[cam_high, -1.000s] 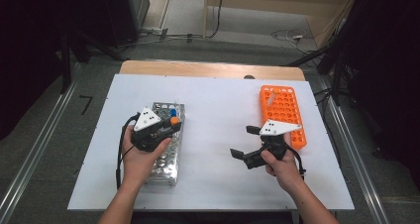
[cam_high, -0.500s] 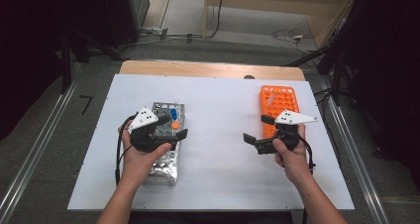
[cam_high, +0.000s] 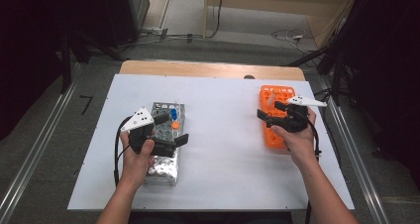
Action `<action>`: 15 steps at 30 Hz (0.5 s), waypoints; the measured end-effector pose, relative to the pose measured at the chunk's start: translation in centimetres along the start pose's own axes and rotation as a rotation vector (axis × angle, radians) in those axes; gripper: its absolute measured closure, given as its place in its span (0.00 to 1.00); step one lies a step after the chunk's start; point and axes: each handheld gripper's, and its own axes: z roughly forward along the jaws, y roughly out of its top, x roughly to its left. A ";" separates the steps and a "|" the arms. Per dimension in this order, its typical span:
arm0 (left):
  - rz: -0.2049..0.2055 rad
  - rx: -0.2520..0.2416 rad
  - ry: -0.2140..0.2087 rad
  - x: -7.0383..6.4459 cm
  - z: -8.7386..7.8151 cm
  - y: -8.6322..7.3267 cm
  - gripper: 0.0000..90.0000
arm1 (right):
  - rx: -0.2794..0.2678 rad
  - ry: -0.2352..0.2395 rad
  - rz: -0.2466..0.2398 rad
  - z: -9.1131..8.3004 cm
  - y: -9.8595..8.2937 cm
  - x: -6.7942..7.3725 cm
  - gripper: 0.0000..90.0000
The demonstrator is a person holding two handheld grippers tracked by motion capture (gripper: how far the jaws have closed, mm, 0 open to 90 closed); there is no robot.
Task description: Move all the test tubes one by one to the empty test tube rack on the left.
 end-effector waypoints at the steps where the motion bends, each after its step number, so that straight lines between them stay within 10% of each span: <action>1: 0.001 0.002 0.001 0.0 0.0 0.0 0.00 | 0.008 -0.020 0.008 0.3 0.0 -0.3 0.19; 15: 0.017 0.003 0.001 -0.3 0.1 0.0 0.00 | 0.078 -0.140 0.081 3.5 0.4 -3.7 0.50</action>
